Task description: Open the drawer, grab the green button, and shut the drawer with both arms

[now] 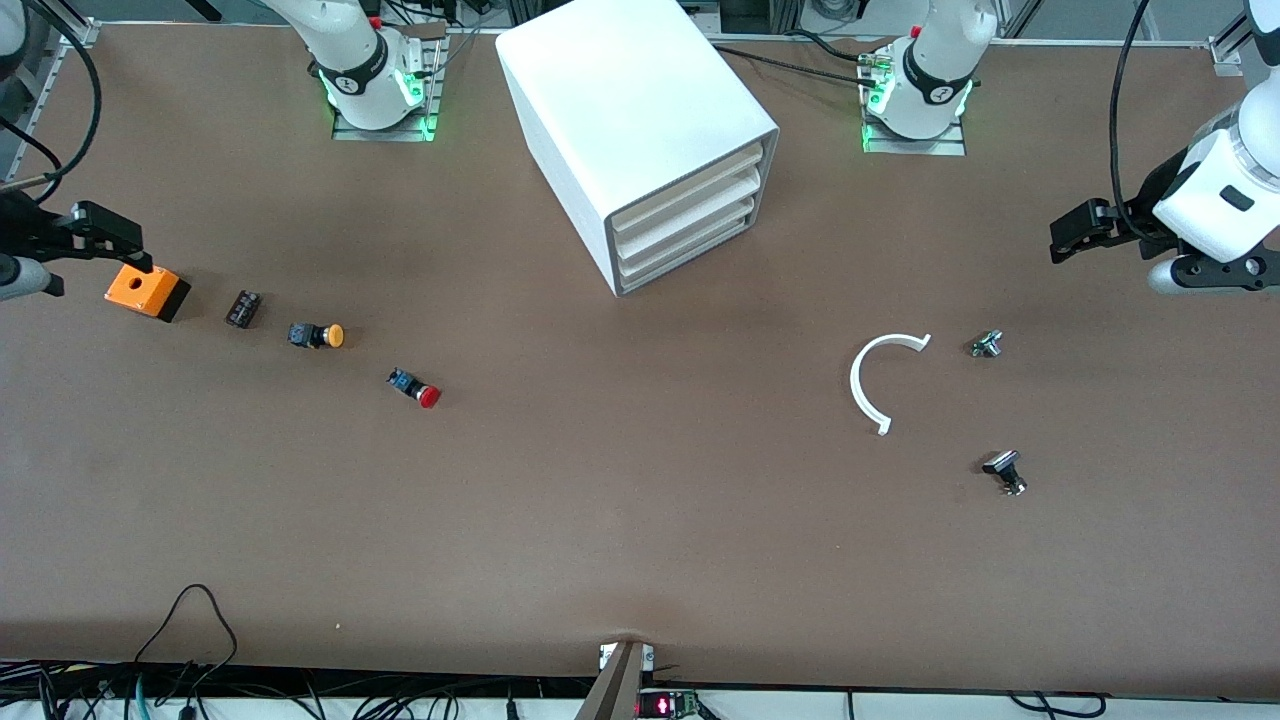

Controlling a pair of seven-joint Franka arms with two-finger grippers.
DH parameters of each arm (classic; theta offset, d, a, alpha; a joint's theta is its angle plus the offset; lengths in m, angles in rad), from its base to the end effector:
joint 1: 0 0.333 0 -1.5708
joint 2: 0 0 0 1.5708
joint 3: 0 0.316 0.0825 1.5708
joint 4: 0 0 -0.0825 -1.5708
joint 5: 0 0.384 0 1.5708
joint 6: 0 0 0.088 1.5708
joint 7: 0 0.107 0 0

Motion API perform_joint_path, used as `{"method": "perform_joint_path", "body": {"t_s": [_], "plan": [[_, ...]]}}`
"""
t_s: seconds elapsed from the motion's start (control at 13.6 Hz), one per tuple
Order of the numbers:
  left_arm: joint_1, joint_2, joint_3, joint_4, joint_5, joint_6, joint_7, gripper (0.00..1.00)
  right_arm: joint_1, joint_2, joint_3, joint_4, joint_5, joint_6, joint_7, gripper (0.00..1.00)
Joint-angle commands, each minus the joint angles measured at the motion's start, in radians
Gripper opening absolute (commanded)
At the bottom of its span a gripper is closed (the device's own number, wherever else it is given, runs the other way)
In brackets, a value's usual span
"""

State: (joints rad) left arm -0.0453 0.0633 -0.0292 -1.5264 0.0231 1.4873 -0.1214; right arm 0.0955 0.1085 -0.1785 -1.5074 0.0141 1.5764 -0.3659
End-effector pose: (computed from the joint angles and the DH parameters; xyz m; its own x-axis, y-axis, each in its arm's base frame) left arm 0.5631 -0.0389 0.6030 0.9939 0.0490 -0.0988 0.0459 -0.9984 -0.0335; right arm 0.5854 -0.0416 0.5939 0.9595 0.2794 -0.0371 0.2793 -0.9602 -0.0087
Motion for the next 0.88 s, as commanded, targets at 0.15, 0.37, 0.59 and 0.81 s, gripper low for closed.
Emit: {"method": "perform_joint_path", "body": {"t_s": [0.15,0.37,0.59,0.81], "plan": [[0.009,-0.007,-0.009,-0.009,-0.008,0.018,0.022,1.00,-0.003,0.000,-0.025,0.019,0.006,-0.061,-0.016,1.00],[0.009,-0.008,-0.009,-0.008,-0.011,0.015,0.022,1.00,-0.003,-0.001,-0.025,0.019,0.007,-0.061,-0.016,1.00],[0.001,-0.008,-0.011,-0.006,-0.011,0.011,0.020,1.00,-0.003,-0.001,-0.025,0.019,0.006,-0.061,-0.018,1.00],[-0.004,-0.007,-0.011,-0.003,-0.015,0.014,0.008,1.00,-0.003,-0.003,-0.024,0.019,0.003,-0.061,-0.019,1.00]]}}
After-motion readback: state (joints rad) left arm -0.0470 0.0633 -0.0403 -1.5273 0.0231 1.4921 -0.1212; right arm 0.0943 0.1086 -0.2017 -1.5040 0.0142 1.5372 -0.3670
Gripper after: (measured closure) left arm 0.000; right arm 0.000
